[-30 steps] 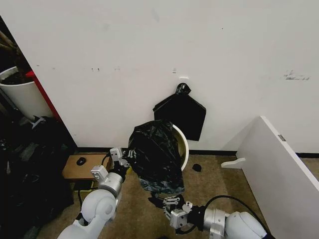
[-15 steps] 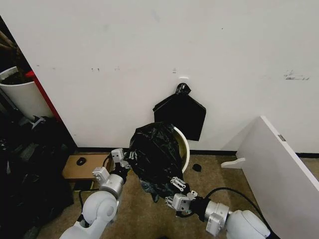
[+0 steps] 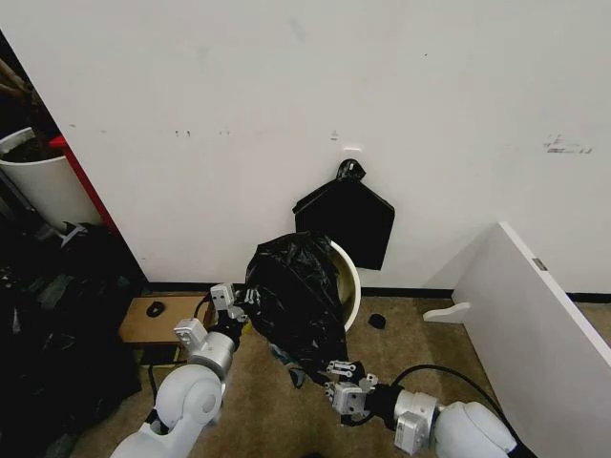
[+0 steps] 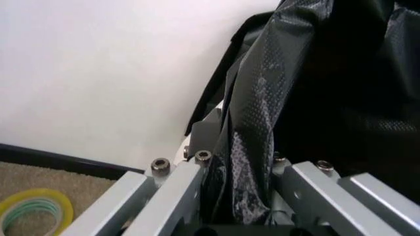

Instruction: Place the garbage bag over the trash bin.

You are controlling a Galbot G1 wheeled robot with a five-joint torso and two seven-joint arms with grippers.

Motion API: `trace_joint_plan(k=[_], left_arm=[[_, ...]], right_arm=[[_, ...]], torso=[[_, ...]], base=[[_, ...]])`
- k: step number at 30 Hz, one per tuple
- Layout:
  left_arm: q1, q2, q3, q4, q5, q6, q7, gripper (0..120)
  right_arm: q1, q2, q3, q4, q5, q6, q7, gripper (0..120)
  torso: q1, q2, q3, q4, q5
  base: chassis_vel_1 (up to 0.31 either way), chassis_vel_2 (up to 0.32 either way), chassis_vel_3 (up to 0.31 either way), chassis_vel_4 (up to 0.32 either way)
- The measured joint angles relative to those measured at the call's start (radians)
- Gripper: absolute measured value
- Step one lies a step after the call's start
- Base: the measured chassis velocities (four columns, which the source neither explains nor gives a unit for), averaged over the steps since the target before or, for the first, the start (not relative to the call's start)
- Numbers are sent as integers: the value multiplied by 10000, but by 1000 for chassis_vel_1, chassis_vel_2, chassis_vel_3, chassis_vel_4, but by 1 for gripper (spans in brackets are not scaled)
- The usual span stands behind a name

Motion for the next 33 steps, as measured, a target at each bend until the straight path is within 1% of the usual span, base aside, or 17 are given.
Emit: trace_joint_plan(k=[3,4,5,9,12,14,16,19,20,23,28,33], left_arm=[[16,-12,-18,-151,-311,160,-184,0],[16,-12,-18,-151,-311,160,-184,0],[32,-19,-22,-231,-464,270,-304,0],[113,-95,-47,-816,-1565,1312,-1222,0],[138,-98,-63,-941,-1727,1527,-1337,0],[218,-56,-109,-1133,-1915,1808,-1482,0],[261,-18,-152,-1208,-1981,1889,-1537,0],[386,179,-236,-1292,-1858,2029,-1563,0],[386,179,-236,-1292,-1858,2029,-1563,0],[463,451,-337,-1294,-1688,2071,-1522,0],[482,685,-399,-1342,-1669,2182,-1496,0],[536,782,-417,-1349,-1501,2239,-1421,0]], right_arm=[[57,156,61,-143,-661,709,161,0],[57,156,61,-143,-661,709,161,0],[91,224,95,-198,-927,1024,168,0],[180,459,204,-447,-2032,2221,59,0],[198,493,254,-515,-2294,2391,56,0],[267,567,482,-767,-3066,2787,53,0],[277,578,605,-897,-3355,2869,124,0],[250,561,948,-1174,-3880,2871,622,0],[250,561,948,-1174,-3880,2871,622,0],[219,466,1340,-1330,-4055,2782,942,0],[217,375,1703,-1596,-3902,2726,1183,0],[206,328,1835,-1956,-3104,2724,1435,0]], torso=[[0,0,0,-1,0],[0,0,0,-1,0],[0,0,0,0,1],[0,0,0,0,0],[0,0,0,-1,1],[0,0,0,0,0],[0,0,0,1,1],[0,0,0,-1,1],[0,0,0,-1,1],[0,0,0,0,0],[0,0,0,0,0],[0,0,0,1,1]], base=[[0,0,0,0],[0,0,0,0],[0,0,0,0],[0,0,0,0],[0,0,0,0],[0,0,0,0],[0,0,0,0],[0,0,0,0],[0,0,0,0],[0,0,0,0],[0,0,0,0],[0,0,0,0]])
